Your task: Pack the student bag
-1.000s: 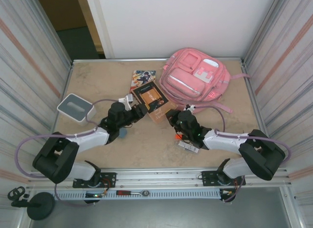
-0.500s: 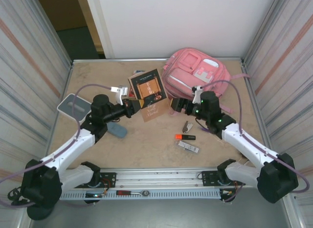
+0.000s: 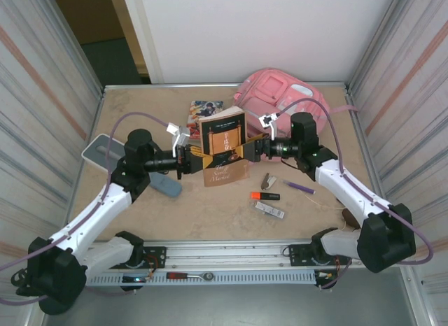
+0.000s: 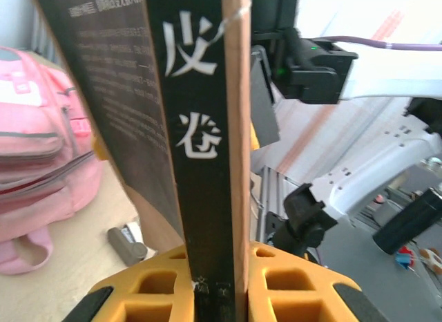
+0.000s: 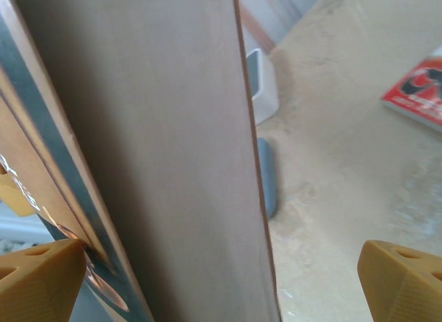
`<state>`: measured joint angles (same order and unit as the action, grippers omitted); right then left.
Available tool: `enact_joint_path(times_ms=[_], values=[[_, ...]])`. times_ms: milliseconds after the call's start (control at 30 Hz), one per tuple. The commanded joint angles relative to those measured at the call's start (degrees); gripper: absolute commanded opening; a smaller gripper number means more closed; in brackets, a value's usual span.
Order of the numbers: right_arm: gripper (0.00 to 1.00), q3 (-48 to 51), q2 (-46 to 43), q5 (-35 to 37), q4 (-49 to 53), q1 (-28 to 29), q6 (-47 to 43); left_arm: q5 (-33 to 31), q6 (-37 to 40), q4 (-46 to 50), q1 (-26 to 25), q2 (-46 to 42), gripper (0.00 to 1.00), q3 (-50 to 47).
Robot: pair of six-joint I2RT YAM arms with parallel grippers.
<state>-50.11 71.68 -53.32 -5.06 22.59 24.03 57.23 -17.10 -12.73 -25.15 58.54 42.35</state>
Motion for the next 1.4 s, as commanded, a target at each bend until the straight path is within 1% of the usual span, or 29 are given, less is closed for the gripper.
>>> enact_joint_path(times_ms=[0, 100, 167, 233, 333, 367, 433, 500, 567, 600, 667, 700, 733, 767, 833, 933, 967, 1067, 1133, 1200, 1300, 1367], values=[[0.99, -1.2, 0.1, -8.0, -9.3, 2.0, 2.7, 6.9, 2.1, -6.2, -0.4, -0.5, 0.00, 4.5], [0.99, -1.4, -0.3, -10.9, -14.0, 3.7, 5.2, 6.3, 3.4, -4.6, 0.0, 0.5, 0.00, 6.0], [1.00, -1.2, -1.4, -11.3, -15.8, 4.2, 6.3, 6.3, 3.1, -4.8, 0.6, 1.7, 0.00, 6.8], [0.96, -1.1, -2.5, -11.4, -17.2, 4.3, 7.2, 6.5, 2.6, -5.3, 1.2, 3.0, 0.00, 7.7], [0.87, -0.9, -4.1, -11.2, -17.8, 4.0, 8.2, 6.2, 1.9, -5.5, 1.9, 5.3, 0.00, 9.0], [0.82, -0.6, -4.7, -10.7, -17.8, 3.5, 8.7, 6.0, 1.8, -5.1, 2.2, 6.0, 0.00, 9.5], [0.69, 0.0, -5.7, -9.5, -17.8, 2.5, 9.6, 6.0, 1.7, -4.3, 2.8, 7.2, 0.00, 10.3], [0.53, 0.8, -6.3, -7.6, -17.7, 1.4, 10.9, 5.6, 1.1, -4.2, 3.4, 8.1, 0.00, 10.7], [0.40, 1.2, -6.7, -5.5, -17.1, 0.9, 12.1, 3.9, 0.9, -3.0, 4.0, 8.7, 0.00, 11.1], [0.33, 1.1, -6.7, -3.8, -16.3, 0.8, 12.5, 3.0, 0.8, -2.0, 4.2, 9.1, 0.00, 11.5], [0.13, 1.3, -6.7, 0.2, -15.4, 0.8, 14.7, 1.3, 0.0, -0.5, 4.7, 10.2, 0.00, 12.2], [0.04, 1.4, -6.7, 2.2, -15.4, 0.8, 16.1, 0.9, -0.8, -0.8, 4.8, 10.6, 0.00, 12.2], [0.00, 1.6, -6.6, 4.7, -15.5, 0.8, 18.0, 0.7, -1.8, -1.4, 4.9, 11.1, 0.00, 12.2], [0.00, 1.8, -6.7, 7.2, -15.4, 0.7, 19.9, 0.4, -3.0, -2.1, 5.0, 11.5, 0.06, 12.1], [0.00, 2.6, -7.0, 11.5, -16.2, 0.2, 23.9, -1.3, -5.6, -3.9, 5.0, 11.9, 0.14, 11.2], [0.00, 4.9, -7.7, 17.6, -21.0, -0.4, 31.3, -6.0, -12.2, -6.9, 5.1, 12.2, 0.48, 8.7], [0.00, 5.5, -8.0, 19.6, -22.7, -0.4, 33.7, -8.2, -15.2, -8.1, 5.1, 12.1, 0.56, 7.4], [0.00, 6.8, -8.4, 25.3, -26.0, 0.4, 37.7, -12.0, -25.3, -15.2, 4.8, 12.4, 0.74, 2.9], [0.00, 7.4, -8.2, 28.4, -27.7, 1.3, 38.7, -14.5, -30.4, -20.1, 3.7, 12.8, 0.83, 0.3], [0.00, 7.7, -7.6, 30.8, -29.6, 2.4, 39.5, -17.3, -33.0, -20.9, 1.9, 13.2, 0.88, -0.4], [0.00, 8.3, -6.4, 34.3, -32.8, 4.0, 40.4, -22.3, -36.7, -22.0, -1.1, 13.9, 0.93, -1.3], [0.00, 8.6, -5.6, 36.0, -34.6, 4.6, 41.0, -24.7, -40.1, -25.7, -2.7, 14.8, 0.95, -2.5]])
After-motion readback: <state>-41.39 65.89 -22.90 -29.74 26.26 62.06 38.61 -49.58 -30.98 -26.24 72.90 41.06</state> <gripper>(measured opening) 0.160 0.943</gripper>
